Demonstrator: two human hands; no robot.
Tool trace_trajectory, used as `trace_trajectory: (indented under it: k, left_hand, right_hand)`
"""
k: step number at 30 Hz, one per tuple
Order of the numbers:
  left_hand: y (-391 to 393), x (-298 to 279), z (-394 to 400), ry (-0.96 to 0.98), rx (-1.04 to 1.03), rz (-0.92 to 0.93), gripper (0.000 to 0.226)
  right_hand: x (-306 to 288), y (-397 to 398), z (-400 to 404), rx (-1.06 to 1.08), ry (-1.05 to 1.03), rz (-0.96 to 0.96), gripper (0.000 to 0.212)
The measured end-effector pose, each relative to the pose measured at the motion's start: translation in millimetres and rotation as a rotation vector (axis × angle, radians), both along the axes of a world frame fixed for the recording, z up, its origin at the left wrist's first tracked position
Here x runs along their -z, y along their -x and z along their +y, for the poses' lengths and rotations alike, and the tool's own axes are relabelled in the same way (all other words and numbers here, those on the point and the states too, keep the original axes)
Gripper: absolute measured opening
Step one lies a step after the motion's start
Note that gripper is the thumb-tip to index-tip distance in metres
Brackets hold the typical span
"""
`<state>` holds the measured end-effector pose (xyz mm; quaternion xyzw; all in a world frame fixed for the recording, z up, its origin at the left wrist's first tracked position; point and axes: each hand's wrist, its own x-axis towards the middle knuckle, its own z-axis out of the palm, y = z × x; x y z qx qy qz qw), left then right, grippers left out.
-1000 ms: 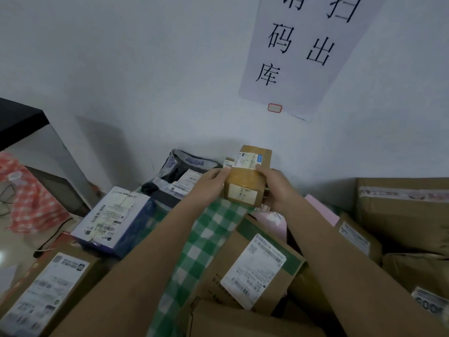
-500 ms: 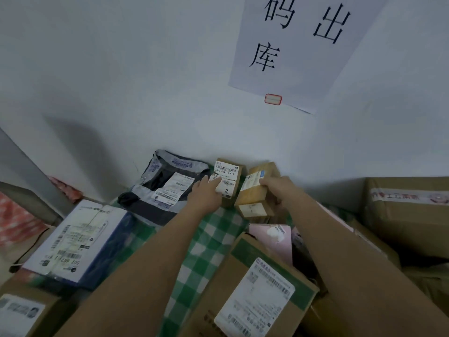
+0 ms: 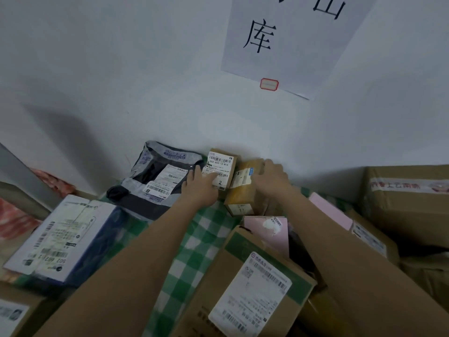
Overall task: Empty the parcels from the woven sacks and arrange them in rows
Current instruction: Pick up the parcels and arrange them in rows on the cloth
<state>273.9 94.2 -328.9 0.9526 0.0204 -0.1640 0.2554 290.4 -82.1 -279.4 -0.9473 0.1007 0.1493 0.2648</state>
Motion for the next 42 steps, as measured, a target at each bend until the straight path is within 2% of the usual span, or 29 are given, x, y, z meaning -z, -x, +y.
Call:
trace_trajectory:
  k: [4, 6, 10, 12, 14, 16, 18, 21, 23, 30, 33, 36, 39, 42]
  left_hand:
    - [10.6, -12.9, -6.6, 0.181, 0.041, -0.089, 0.05]
    - [22.5, -25.0, -10.3, 0.275, 0.073, -0.06, 0.047]
    - [61.8, -54.4, -16.5, 0.401, 0.138, 0.163, 0.053]
    - [78.9, -58.3, -12.1, 0.444, 0.139, 0.29, 0.059]
    - [95.3, -56.0, -4.9, 0.559, 0.072, 0.478, 0.074]
    - [107.9, -48.0, 2.1, 0.63, 0.039, 0.632, 0.091]
    - [122.5, -42.0, 3.5, 0.677, 0.051, 0.699, 0.083]
    - [133.5, -37.1, 1.1, 0.653, 0.046, 0.632, 0.084]
    - [141.9, -38.9, -2.9, 0.645, 0.043, 0.581, 0.07]
    - [156.1, -52.3, -0.6, 0.853, -0.079, 0.493, 0.064]
    - [161.6, -68.2, 8.8, 0.898, -0.102, 0.403, 0.062]
    - [163.4, -88.6, 21.2, 0.96, -0.149, 0.286, 0.058]
    - [164.7, -107.6, 36.7, 0.981, -0.227, 0.151, 0.059]
    - [167.4, -119.8, 56.2, 0.999, -0.332, 0.023, 0.048]
  right_hand:
    - [-23.1, 18.3, 11.1, -0.204, 0.005, -0.133, 0.056]
    - [-26.6, 30.2, 14.2, -0.285, 0.005, -0.132, 0.055]
    - [-35.0, 57.8, 9.6, -0.323, 0.011, -0.01, 0.06]
    - [-42.9, 69.4, 2.8, -0.368, 0.031, 0.012, 0.051]
    - [-48.7, 82.3, -7.9, -0.415, -0.001, 0.013, 0.04]
    - [-51.7, 94.4, -19.9, -0.434, -0.036, 0.07, 0.038]
    - [-53.3, 107.7, -28.0, -0.453, -0.056, 0.163, 0.043]
    - [-52.4, 121.4, -34.0, -0.455, -0.108, 0.233, 0.046]
    - [-50.8, 132.6, -38.2, -0.461, -0.09, 0.222, 0.047]
    - [-50.8, 157.8, -35.8, -0.36, -0.237, 0.097, 0.046]
    - [-61.6, 163.1, -31.6, -0.356, -0.294, 0.031, 0.053]
    - [-74.7, 165.2, -23.6, -0.281, -0.448, -0.069, 0.051]
    - [-80.9, 164.1, -9.1, -0.126, -0.616, -0.169, 0.059]
    - [-81.0, 164.8, 10.8, -0.012, -0.841, -0.144, 0.065]
